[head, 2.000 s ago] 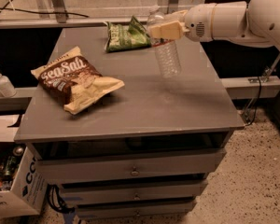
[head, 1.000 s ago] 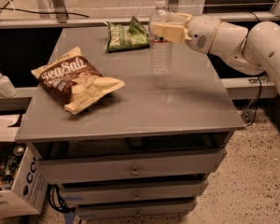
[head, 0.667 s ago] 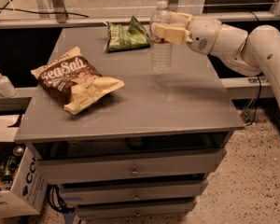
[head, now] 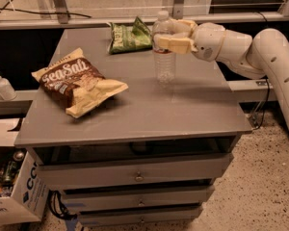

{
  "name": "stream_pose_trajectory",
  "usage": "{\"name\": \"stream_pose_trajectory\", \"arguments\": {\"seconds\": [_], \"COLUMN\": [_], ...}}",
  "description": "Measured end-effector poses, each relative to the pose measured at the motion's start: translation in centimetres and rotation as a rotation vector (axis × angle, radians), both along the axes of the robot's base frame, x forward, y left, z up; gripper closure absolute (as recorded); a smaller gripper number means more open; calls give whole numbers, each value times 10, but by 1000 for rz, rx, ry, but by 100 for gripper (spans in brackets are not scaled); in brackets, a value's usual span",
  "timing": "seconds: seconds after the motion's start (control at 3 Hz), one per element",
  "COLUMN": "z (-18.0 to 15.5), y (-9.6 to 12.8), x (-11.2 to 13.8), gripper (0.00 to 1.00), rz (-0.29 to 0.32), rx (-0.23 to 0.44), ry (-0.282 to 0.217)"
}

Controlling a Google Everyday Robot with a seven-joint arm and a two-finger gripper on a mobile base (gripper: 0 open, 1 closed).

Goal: Place water bottle upright

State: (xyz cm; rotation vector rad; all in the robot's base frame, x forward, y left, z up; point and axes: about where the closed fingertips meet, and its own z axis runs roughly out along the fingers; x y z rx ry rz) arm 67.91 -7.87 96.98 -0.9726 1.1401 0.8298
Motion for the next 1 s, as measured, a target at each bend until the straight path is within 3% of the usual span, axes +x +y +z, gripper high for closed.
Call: {"name": "stream_pose_trajectory", "arguments": {"seconds": [0.67,1.0], "z": [-29,-27], "y": [14,14], "x": [-24,-24], "gripper": [100,82], "rz": [43,43], "rx": [6,7], "ry": [40,42]}}
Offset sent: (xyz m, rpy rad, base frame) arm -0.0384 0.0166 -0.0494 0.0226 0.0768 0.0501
